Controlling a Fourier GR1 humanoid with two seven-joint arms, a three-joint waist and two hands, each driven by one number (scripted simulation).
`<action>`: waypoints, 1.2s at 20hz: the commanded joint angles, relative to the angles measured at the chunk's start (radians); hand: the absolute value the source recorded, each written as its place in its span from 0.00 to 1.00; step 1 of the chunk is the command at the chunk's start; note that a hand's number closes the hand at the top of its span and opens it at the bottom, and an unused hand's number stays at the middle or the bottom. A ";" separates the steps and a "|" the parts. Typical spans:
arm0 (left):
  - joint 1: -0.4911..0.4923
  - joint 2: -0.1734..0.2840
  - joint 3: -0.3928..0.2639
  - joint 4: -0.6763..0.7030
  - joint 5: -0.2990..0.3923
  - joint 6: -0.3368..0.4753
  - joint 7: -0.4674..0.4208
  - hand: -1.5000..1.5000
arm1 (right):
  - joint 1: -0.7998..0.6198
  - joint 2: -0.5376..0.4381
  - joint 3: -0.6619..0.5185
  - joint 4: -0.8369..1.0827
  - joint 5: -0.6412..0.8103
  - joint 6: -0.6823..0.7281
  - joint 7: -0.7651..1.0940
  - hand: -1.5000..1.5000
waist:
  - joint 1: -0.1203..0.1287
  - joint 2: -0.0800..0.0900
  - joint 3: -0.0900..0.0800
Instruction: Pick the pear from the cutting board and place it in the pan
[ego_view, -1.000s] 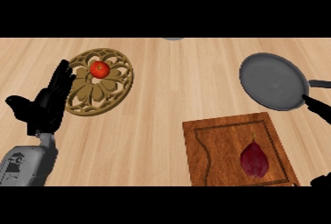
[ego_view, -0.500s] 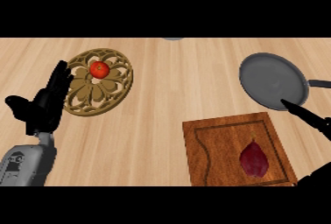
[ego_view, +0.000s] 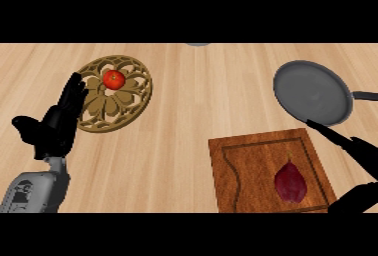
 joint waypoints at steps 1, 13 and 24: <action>-0.019 0.002 0.011 -0.022 -0.013 0.001 0.038 0.50 | -0.004 0.024 0.044 0.036 0.115 -0.020 -0.014 0.00 | -0.001 0.000 0.000; -0.054 0.009 0.066 -0.016 -0.008 -0.055 0.074 0.50 | -0.047 0.118 0.059 0.060 0.217 0.032 0.033 0.00 | -0.003 0.000 0.000; -0.034 -0.068 0.031 -0.001 -0.075 -0.016 0.030 0.50 | -0.096 0.143 0.083 0.254 0.344 0.015 -0.089 0.00 | 0.001 0.001 0.000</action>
